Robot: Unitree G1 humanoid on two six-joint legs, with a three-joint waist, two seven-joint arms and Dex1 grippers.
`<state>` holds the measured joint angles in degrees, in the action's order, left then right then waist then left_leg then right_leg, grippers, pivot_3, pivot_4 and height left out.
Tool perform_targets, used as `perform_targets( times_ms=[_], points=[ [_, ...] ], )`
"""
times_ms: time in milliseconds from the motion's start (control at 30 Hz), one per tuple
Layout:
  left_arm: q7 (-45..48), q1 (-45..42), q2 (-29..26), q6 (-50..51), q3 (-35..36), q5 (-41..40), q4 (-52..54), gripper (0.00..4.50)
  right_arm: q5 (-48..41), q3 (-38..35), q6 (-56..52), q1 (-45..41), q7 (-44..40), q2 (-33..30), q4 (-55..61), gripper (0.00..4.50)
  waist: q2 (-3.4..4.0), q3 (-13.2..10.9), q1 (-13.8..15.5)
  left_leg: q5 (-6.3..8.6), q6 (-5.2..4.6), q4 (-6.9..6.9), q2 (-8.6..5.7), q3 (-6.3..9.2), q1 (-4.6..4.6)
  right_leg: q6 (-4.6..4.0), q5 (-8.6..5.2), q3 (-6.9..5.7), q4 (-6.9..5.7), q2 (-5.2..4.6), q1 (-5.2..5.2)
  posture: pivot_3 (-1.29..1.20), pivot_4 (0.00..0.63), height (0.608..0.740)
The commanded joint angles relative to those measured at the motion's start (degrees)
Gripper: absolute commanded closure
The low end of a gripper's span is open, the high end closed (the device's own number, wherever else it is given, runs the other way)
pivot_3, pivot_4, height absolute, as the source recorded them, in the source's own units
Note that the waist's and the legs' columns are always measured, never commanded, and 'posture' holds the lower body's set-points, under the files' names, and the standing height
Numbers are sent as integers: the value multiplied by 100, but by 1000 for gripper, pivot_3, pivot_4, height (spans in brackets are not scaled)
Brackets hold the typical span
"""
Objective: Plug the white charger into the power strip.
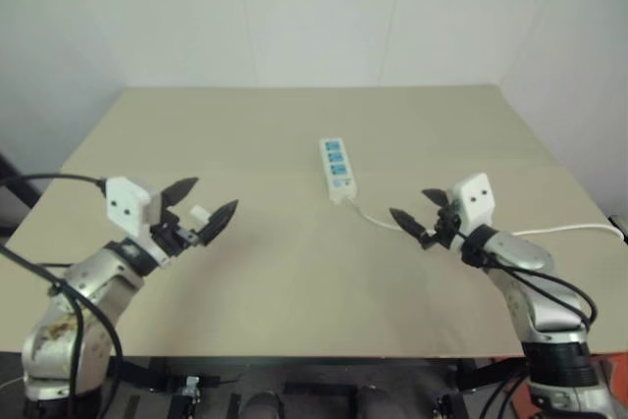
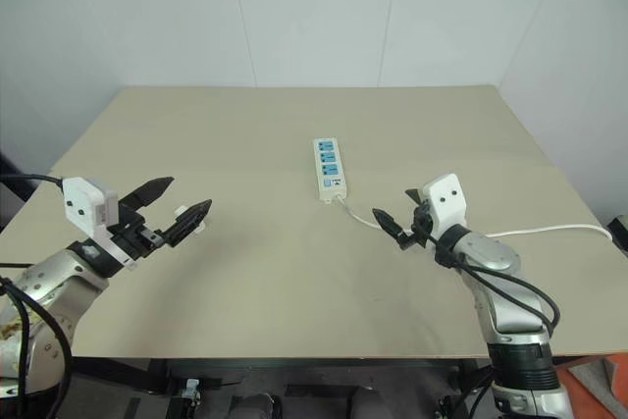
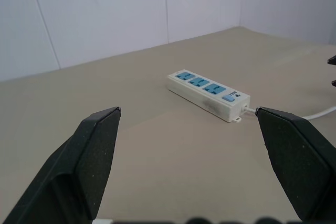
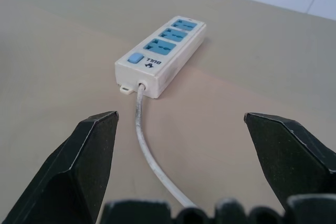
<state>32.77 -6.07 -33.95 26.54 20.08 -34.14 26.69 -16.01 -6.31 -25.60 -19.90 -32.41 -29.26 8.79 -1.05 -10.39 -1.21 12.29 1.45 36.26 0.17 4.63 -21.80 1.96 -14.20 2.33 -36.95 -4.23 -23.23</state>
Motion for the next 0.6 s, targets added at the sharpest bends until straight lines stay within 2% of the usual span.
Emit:
perform_targets(
  times_ms=[33,400,600],
  points=[
    [95,-44,-143,-3,182,-179,184,0,-81,-177,-15,-134,-8,-135,224,13,0,0,1,0,0,0,0,0,0,0,0,0,0,0,0,0,150,740],
    [137,13,-249,-27,198,-234,110,0,-45,-97,40,-130,-169,-261,100,13,0,0,0,0,0,1,0,-1,0,0,0,0,0,-1,0,0,150,740],
    [136,10,-246,-37,181,-234,116,0,173,312,-306,-418,235,142,-185,13,-3,2,-43,0,0,1,0,-1,3,-1,1,2,-1,1,1,0,150,740]
  ],
)
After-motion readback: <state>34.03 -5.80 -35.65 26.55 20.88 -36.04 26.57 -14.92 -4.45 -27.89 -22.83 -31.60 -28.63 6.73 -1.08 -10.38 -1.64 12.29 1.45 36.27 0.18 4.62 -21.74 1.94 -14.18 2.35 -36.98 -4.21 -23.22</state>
